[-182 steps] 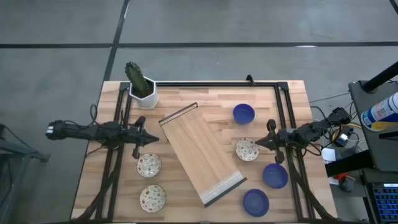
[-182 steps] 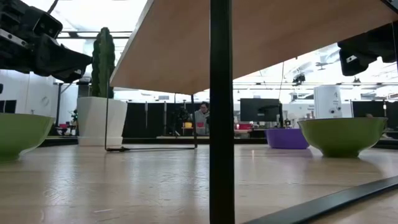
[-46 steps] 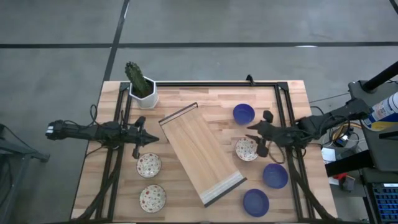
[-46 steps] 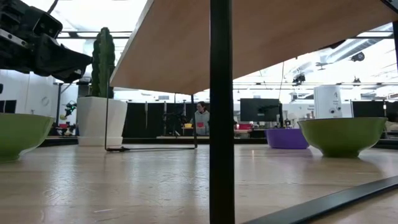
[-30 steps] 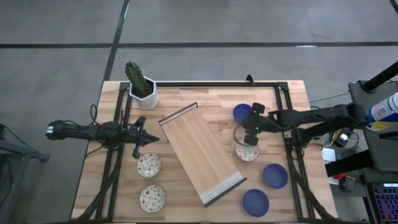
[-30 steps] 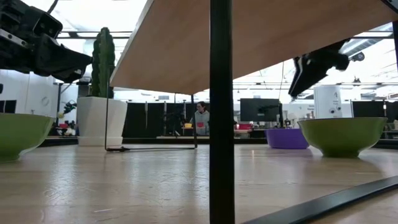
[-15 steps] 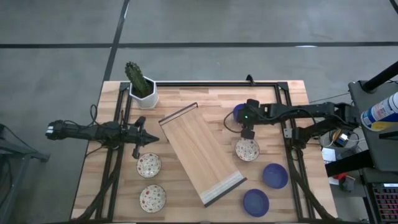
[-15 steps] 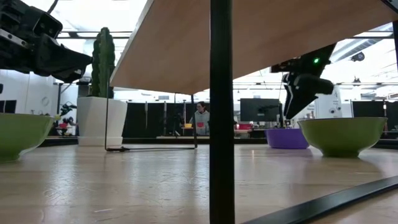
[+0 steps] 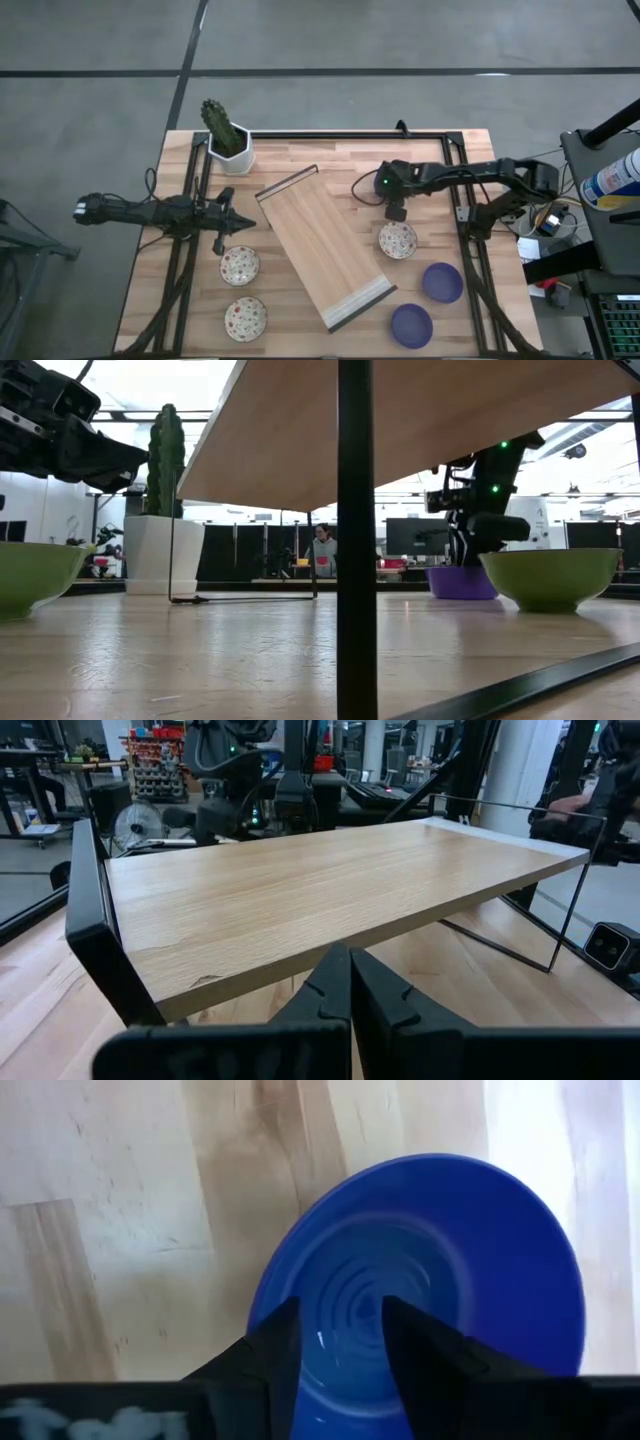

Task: Pick & Place Mini bowls
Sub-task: Put the top blue bowl on the shelf

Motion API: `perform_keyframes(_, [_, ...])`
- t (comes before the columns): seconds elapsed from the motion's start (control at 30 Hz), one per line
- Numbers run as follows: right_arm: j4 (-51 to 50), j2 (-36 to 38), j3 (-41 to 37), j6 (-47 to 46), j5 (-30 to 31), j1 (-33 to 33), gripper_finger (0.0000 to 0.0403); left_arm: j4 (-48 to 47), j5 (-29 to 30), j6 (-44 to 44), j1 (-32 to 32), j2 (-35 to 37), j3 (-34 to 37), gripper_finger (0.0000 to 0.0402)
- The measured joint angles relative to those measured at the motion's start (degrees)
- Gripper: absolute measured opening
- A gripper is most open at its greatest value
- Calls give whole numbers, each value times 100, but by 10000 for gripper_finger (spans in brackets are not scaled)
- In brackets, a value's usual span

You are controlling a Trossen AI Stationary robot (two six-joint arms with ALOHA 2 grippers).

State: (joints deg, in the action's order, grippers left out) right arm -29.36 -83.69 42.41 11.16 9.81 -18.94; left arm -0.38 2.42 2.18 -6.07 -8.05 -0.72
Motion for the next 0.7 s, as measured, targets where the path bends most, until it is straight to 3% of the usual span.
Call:
perform_keyframes(0.33, [-54,501,74,-241,63,-24,119,0,0,0,-1,0,1,0])
perform_keyframes(0.5, [-45,957,105,-622,-786,-16,127,0,0,-1,1,0,1,0])
perform_keyframes(0.7, [-48,921,-52,-754,-837,31,124,2,0,0,-2,0,1,0])
